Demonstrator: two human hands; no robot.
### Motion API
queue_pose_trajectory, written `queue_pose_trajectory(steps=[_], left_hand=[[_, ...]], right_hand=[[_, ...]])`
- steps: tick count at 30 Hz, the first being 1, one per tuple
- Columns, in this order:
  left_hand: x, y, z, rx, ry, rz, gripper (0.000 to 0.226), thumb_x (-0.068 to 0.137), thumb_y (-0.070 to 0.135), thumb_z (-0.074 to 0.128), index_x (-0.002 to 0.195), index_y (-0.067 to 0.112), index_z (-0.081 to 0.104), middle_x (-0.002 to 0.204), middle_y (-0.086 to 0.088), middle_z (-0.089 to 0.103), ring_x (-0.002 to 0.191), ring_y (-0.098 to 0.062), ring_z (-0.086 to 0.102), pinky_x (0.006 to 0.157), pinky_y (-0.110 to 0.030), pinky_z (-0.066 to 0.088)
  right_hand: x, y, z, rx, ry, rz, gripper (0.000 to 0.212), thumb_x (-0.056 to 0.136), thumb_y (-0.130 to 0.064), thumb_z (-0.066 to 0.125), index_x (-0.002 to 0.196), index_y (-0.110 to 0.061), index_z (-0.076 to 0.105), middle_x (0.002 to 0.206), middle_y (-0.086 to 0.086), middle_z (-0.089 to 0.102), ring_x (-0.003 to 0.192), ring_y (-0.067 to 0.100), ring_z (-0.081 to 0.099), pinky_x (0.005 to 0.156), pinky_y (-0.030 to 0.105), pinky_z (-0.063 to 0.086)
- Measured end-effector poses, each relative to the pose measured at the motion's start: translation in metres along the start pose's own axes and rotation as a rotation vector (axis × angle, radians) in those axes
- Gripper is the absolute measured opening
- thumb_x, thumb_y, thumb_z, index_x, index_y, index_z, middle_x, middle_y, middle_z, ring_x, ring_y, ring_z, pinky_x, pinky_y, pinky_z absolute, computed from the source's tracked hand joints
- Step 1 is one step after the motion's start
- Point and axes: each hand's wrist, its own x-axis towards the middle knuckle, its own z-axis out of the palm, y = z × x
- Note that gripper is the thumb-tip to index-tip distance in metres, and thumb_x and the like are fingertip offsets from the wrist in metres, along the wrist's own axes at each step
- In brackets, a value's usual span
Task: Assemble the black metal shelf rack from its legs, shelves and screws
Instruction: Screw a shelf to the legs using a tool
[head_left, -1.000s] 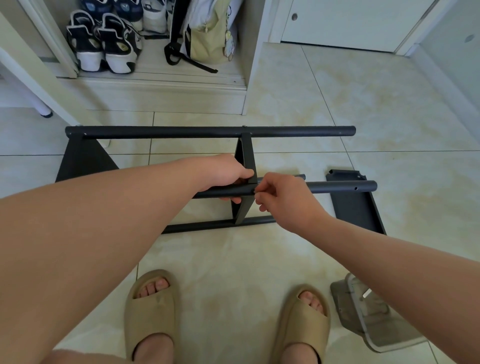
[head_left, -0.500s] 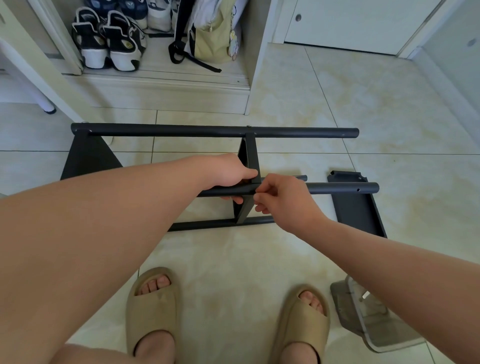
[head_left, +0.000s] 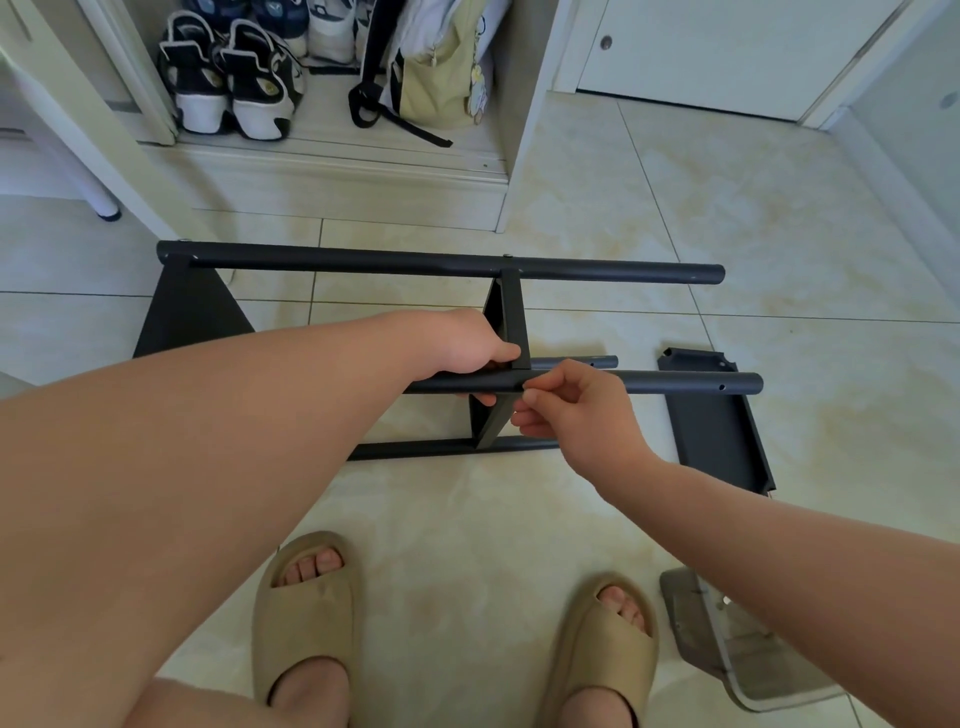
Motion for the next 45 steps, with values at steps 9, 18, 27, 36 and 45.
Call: queue_pose_trajectory(steps=[9, 18, 27, 36, 45], left_hand=[[0.0022, -0.0008, -0.0019, 0.021, -0.007, 0.002, 0.038, 0.101, 0.042, 0.051, 0.102, 0.010, 0.072, 0.077, -0.006, 0.077, 0.063, -0.014, 0.071, 0.058, -0.023, 0.053], [0.0011, 0.0004, -0.0002, 0.039, 0.021, 0.004, 0.038, 0.101, 0.042, 0.050, 0.102, 0.009, 0.071, 0.074, -0.006, 0.077, 0.053, -0.011, 0.068, 0.052, -0.020, 0.050], [0.0027, 0.0009, -0.0002, 0.077, 0.027, -0.001, 0.040, 0.101, 0.044, 0.049, 0.101, 0.010, 0.070, 0.074, -0.005, 0.077, 0.051, -0.010, 0.066, 0.056, -0.022, 0.051], [0.0021, 0.0009, 0.0007, 0.103, 0.022, -0.006, 0.040, 0.100, 0.044, 0.048, 0.104, 0.010, 0.068, 0.074, -0.006, 0.077, 0.047, -0.012, 0.063, 0.059, -0.025, 0.051], [0.0042, -0.0029, -0.0021, 0.071, -0.010, 0.002, 0.042, 0.100, 0.047, 0.049, 0.103, 0.012, 0.072, 0.077, -0.005, 0.077, 0.067, -0.017, 0.071, 0.060, -0.025, 0.054]], right_hand=[[0.0046, -0.0057, -0.0016, -0.259, -0.040, -0.081, 0.018, 0.097, -0.002, 0.060, 0.082, -0.012, 0.062, 0.073, 0.002, 0.073, 0.071, 0.018, 0.073, 0.080, 0.041, 0.061], [-0.0003, 0.0001, -0.0043, -0.166, -0.054, -0.085, 0.021, 0.097, 0.003, 0.057, 0.082, -0.011, 0.061, 0.079, 0.008, 0.073, 0.071, 0.014, 0.072, 0.076, 0.028, 0.061], [0.0022, -0.0022, 0.0018, 0.079, -0.029, 0.051, 0.016, 0.098, 0.004, 0.058, 0.084, -0.004, 0.058, 0.070, 0.007, 0.073, 0.067, 0.021, 0.073, 0.067, 0.030, 0.062], [0.0017, -0.0009, -0.0041, 0.104, -0.071, 0.028, 0.014, 0.098, 0.005, 0.056, 0.087, -0.001, 0.059, 0.070, 0.007, 0.072, 0.065, 0.020, 0.071, 0.067, 0.030, 0.062], [0.0072, -0.0044, 0.0006, 0.010, -0.038, 0.037, 0.016, 0.098, 0.004, 0.057, 0.084, -0.004, 0.059, 0.069, 0.006, 0.070, 0.060, 0.018, 0.069, 0.067, 0.032, 0.063]])
